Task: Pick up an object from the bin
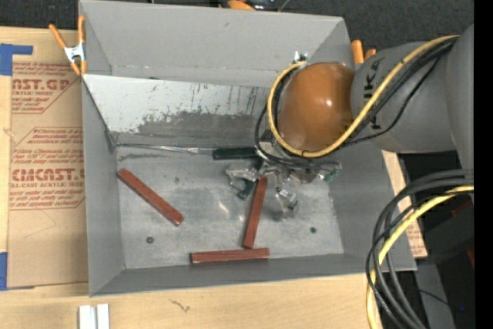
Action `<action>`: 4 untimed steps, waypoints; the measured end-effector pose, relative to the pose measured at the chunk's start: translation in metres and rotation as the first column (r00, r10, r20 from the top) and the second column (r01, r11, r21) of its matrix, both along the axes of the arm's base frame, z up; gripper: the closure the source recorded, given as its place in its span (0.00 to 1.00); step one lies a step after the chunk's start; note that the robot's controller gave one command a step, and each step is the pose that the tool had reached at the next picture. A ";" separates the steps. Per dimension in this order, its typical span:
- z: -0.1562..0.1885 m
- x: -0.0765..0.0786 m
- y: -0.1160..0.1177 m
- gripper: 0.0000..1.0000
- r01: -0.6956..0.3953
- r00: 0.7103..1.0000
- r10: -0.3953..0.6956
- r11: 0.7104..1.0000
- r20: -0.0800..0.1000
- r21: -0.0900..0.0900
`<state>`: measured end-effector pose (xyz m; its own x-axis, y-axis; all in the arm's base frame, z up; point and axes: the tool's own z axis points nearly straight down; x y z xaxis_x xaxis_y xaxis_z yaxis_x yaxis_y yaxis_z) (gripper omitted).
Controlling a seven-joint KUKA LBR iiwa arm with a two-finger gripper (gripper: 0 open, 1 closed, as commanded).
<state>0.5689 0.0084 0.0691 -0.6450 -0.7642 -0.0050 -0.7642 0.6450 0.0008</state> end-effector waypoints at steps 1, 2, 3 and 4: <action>0.001 0.001 0.001 0.00 0.001 1.000 -0.001 1.000 0.001 -0.001; 0.003 0.002 0.001 1.00 0.002 1.000 -0.002 1.000 0.002 -0.003; 0.073 0.004 0.002 1.00 0.003 1.000 -0.003 1.000 0.006 -0.003; 0.129 0.006 0.004 1.00 0.004 1.000 -0.004 1.000 0.006 -0.003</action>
Offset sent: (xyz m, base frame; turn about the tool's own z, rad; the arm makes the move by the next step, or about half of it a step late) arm 0.0000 0.0000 0.0000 0.0000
